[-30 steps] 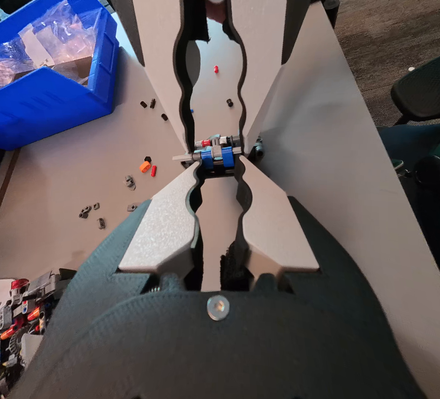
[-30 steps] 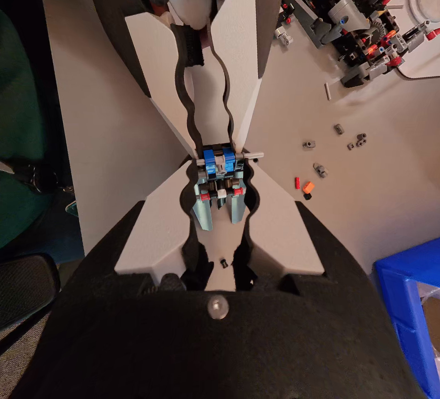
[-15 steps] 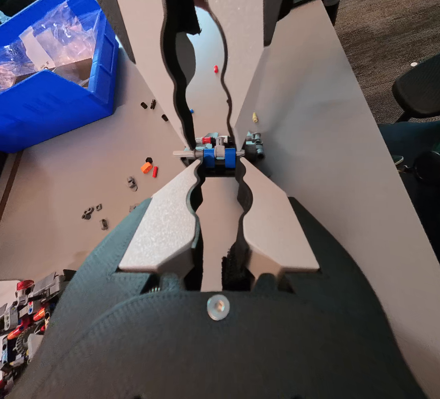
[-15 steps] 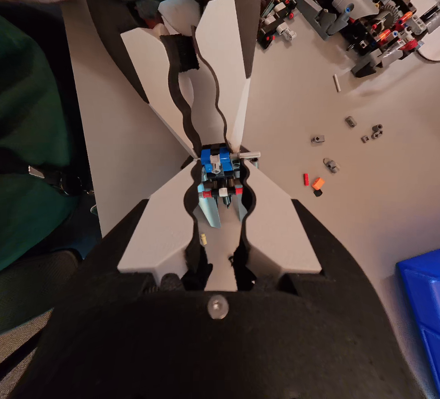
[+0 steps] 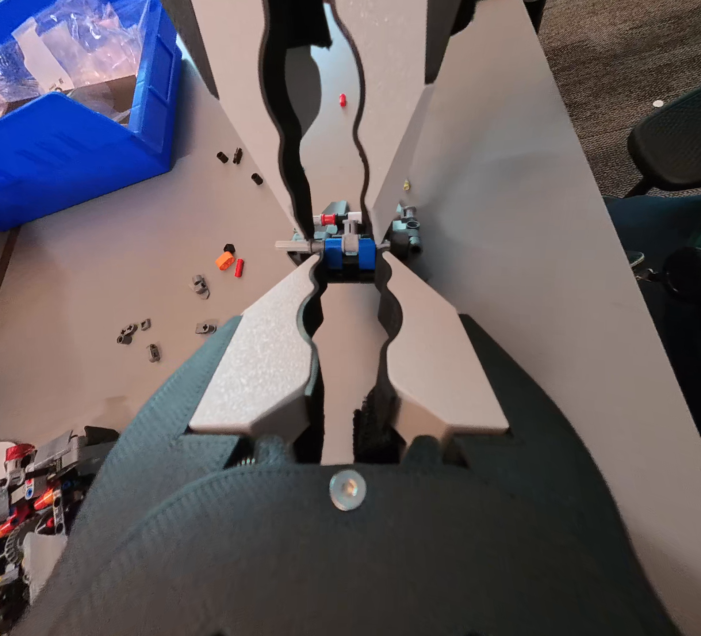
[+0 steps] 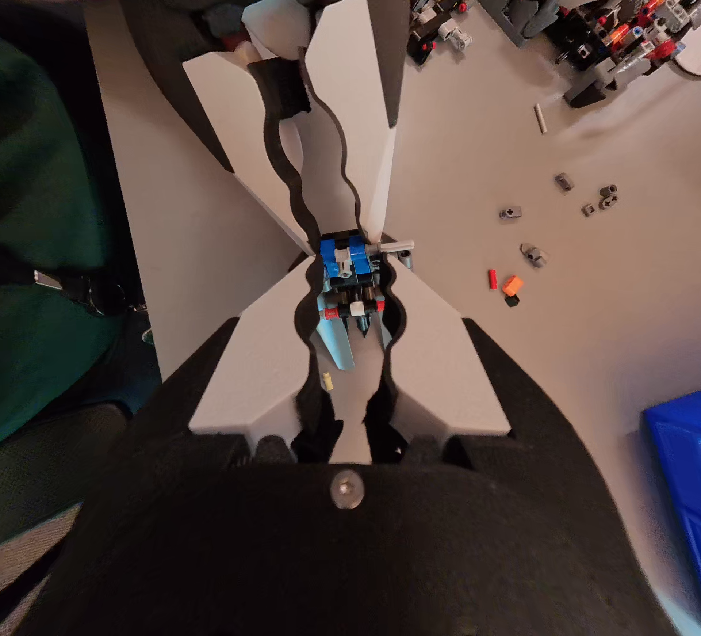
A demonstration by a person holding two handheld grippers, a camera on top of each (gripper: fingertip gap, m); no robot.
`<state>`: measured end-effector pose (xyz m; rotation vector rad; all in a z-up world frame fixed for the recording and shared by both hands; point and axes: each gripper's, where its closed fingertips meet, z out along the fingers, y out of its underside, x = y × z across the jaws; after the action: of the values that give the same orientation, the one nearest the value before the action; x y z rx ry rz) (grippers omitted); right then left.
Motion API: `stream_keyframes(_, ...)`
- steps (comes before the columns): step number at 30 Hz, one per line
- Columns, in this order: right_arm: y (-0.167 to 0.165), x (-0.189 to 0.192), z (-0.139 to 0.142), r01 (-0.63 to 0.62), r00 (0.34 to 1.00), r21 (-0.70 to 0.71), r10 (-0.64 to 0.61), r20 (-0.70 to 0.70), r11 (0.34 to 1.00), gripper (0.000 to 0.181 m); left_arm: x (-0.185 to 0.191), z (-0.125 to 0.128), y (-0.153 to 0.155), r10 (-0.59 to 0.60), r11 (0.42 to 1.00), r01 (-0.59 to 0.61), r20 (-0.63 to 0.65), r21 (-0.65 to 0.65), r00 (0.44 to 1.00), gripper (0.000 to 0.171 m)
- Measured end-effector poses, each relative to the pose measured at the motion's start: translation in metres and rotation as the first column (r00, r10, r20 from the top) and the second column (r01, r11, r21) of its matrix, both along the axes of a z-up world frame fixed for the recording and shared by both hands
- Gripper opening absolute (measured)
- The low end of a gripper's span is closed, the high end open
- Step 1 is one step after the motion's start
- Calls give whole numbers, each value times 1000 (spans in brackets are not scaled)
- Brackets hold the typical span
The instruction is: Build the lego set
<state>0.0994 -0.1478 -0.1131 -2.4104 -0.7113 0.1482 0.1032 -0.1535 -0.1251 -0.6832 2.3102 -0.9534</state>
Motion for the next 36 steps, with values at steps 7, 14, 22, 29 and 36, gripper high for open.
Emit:
stream_keyframes(7, -3, -1, 0, -22, 1000, 4, 22, -1, 1000, 36, 1, 1, -2, -16, 999, 15, -22, -28, 1000, 23)
stream_keyframes(14, -2, -1, -1, 3, 1000, 7, -3, 4, 1000, 35, 2, 1, -1, 2, 999, -4, -38, -36, 999, 23)
stream_keyframes(22, -1, 3, -3, 27, 1000, 1, -27, -5, 1000, 27, 3, -2, -2, 16, 999, -17, -40, -36, 999, 23)
stream_keyframes(29, 2, 5, -6, 40, 999, 0, -40, -19, 999, 28, 5, -6, 2, 29, 999, -30, -38, -22, 999, 23)
stream_keyframes(36, -16, 6, 15, 68, 993, 37, -64, -99, 997, 25, 7, 1, 13, 87, 992, -91, -39, -93, 995, 23)
